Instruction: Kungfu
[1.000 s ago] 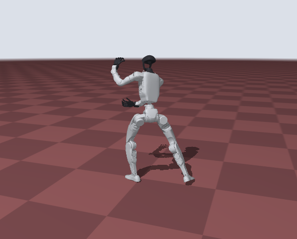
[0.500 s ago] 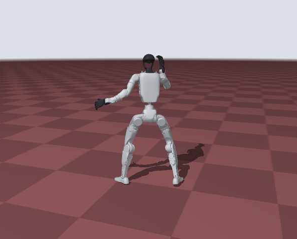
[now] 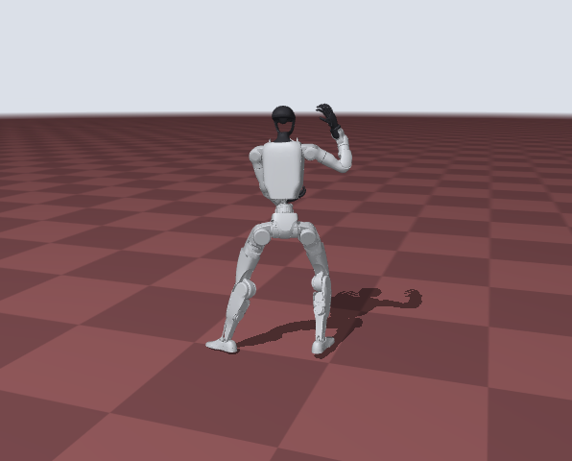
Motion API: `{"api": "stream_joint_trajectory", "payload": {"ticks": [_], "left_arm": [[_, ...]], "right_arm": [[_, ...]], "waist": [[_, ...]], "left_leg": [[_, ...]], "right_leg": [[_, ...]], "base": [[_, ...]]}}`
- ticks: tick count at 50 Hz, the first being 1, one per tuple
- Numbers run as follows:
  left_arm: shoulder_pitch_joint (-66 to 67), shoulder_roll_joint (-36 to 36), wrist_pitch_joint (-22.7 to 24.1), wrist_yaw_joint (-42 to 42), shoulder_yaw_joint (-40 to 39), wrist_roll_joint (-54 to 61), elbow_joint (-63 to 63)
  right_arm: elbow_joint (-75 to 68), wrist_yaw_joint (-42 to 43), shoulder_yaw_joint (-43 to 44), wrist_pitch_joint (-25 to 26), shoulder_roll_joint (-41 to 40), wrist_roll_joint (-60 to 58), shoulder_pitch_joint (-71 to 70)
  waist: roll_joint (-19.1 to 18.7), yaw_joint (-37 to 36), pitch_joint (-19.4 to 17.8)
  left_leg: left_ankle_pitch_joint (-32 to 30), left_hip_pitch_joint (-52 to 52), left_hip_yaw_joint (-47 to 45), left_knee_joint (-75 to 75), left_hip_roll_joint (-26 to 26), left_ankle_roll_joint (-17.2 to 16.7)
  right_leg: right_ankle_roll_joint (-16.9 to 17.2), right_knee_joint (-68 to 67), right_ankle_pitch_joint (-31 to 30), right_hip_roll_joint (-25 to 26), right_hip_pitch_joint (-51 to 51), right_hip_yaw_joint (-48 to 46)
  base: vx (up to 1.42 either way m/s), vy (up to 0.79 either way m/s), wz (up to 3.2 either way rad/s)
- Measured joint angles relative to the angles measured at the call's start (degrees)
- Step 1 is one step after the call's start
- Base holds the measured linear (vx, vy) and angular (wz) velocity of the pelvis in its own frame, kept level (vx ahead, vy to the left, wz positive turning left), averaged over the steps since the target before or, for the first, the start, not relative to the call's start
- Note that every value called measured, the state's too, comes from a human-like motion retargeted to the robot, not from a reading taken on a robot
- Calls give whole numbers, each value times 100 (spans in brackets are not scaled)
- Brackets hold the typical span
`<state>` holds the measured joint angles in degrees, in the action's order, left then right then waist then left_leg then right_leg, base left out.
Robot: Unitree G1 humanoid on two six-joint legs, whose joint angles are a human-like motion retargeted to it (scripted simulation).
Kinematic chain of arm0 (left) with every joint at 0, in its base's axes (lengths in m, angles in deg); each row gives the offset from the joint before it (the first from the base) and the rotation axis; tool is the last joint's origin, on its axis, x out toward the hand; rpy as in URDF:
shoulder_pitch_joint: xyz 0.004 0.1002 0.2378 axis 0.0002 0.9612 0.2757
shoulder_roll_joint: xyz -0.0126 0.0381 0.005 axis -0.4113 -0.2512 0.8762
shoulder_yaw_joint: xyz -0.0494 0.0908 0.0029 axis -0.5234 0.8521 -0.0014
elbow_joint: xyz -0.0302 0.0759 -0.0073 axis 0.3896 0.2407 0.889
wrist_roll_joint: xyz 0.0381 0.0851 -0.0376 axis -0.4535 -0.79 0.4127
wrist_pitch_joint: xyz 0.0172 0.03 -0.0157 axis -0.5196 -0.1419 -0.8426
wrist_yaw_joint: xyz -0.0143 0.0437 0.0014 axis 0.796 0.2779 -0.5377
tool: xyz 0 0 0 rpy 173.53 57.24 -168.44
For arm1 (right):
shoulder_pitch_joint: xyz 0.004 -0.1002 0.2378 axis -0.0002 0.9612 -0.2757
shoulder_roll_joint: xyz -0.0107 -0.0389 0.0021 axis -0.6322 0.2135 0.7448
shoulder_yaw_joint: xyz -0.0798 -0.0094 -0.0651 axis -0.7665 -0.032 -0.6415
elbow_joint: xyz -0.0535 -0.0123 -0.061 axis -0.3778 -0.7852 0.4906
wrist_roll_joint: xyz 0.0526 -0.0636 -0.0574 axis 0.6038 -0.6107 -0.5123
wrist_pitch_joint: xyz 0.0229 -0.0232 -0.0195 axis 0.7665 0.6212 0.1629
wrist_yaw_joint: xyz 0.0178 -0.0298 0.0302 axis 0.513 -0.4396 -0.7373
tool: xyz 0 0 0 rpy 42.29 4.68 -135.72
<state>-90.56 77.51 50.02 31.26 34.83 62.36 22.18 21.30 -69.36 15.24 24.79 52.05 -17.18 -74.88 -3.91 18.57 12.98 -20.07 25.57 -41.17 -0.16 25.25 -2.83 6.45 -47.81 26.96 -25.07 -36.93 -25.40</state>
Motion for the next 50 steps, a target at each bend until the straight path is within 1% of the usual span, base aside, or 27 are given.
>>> {"api": "stream_joint_trajectory", "payload": {"ticks": [2,3,7,13,19,22,25,28,31,35,38,40,43,45,48,50], "left_arm": [[-31,-93,100,100,70,-88,-223],[-7,-130,165,169,87,-117,-326],[204,-234,448,468,79,-252,-568],[501,-414,762,814,-21,-531,-535],[627,-924,930,991,-299,-1101,-521],[713,-1304,1090,1132,-493,-1747,-380],[906,-1703,1278,1323,-756,-2722,-86],[1205,-2113,1442,1676,-1041,-3906,362],[1610,-2468,1499,2184,-1270,-5146,869],[2137,-2668,1310,2940,-1381,-6611,1579],[2412,-2564,998,3415,-1404,-7535,2081],[2567,-2479,780,3632,-1377,-8067,2368],[2876,-2522,610,3644,-1297,-8779,2820],[3080,-2627,443,3599,-1374,-9315,3131],[3450,-2721,49,3465,-1644,-9914,3575],[3817,-2678,-308,3271,-1815,-10062,3850]], "right_arm": [[-26,-122,-99,25,3,11,31],[-39,-192,-143,50,5,28,37],[-122,-316,-135,78,70,-91,132],[-212,-108,224,149,155,-390,576],[-711,-202,662,248,118,-723,1174],[-1239,-285,668,294,-15,-922,1426],[-1912,-522,397,281,-267,-910,1577],[-2821,-1128,-120,193,-682,-704,1578],[-3921,-1881,-678,181,-1300,-534,1536],[-5363,-2630,-1164,429,-2400,-433,1703],[-6161,-2919,-1418,741,-3397,-65,2006],[-6511,-2937,-1762,916,-4109,359,2125],[-6778,-2794,-2620,1072,-4927,1021,1964],[-6754,-2779,-3154,1233,-5180,1383,1483],[-6410,-3185,-3359,1773,-5138,1784,171],[-6053,-3547,-3353,2167,-5034,2131,-812]], "waist": [[-72,9,-60],[-106,21,-104],[-253,79,-285],[-362,79,-373],[-465,6,-513],[-518,-130,-641],[-536,-325,-739],[-552,-539,-780],[-594,-740,-769],[-574,-1243,-651],[-440,-1867,-432],[-302,-2390,-251],[142,-3155,-75],[460,-3741,-138],[741,-4597,-497],[907,-4957,-726]], "left_leg": [[179,-97,32,36,56,-305],[242,-138,91,60,71,-399],[339,-275,148,121,108,-657],[599,-181,363,299,90,-865],[941,221,651,721,176,-838],[984,374,802,895,218,-821],[987,516,900,1065,228,-811],[1190,778,1215,1308,162,-752],[1432,1138,1519,1577,119,-729],[1795,1652,1859,1890,-73,-564],[2158,2131,2097,2123,-339,-204],[2412,2442,2069,2257,-401,66],[2809,2734,1986,2516,-593,414],[2839,2731,1838,2603,-620,495],[2709,2585,1781,2713,-567,293],[2682,2584,1871,2876,-617,207]], "right_leg": [[-6,-18,-12,66,3,69],[-9,-5,-30,99,21,105],[5,102,-151,164,137,211],[69,410,-419,148,296,250],[187,943,-838,155,555,92],[254,1198,-1036,191,742,-11],[325,1429,-1234,191,921,-96],[405,1640,-1425,177,1102,-200],[519,1818,-1586,193,1324,-390],[712,2069,-1733,197,1703,-733],[844,2293,-1847,173,2015,-1153],[855,2500,-1957,269,2207,-1509],[855,2747,-2076,328,2551,-1956],[855,2899,-2138,431,2813,-2118],[855,3069,-2215,597,3233,-2293],[855,3122,-2249,573,3355,-2294]], "base": [[0,11,-48],[0,14,-39],[2,19,-17],[3,16,12],[6,22,27],[6,24,27],[7,28,33],[14,41,60],[12,35,105],[11,30,144],[8,22,192],[6,28,217],[5,-2,227],[5,-12,174],[4,-20,94],[16,-8,34]]}}
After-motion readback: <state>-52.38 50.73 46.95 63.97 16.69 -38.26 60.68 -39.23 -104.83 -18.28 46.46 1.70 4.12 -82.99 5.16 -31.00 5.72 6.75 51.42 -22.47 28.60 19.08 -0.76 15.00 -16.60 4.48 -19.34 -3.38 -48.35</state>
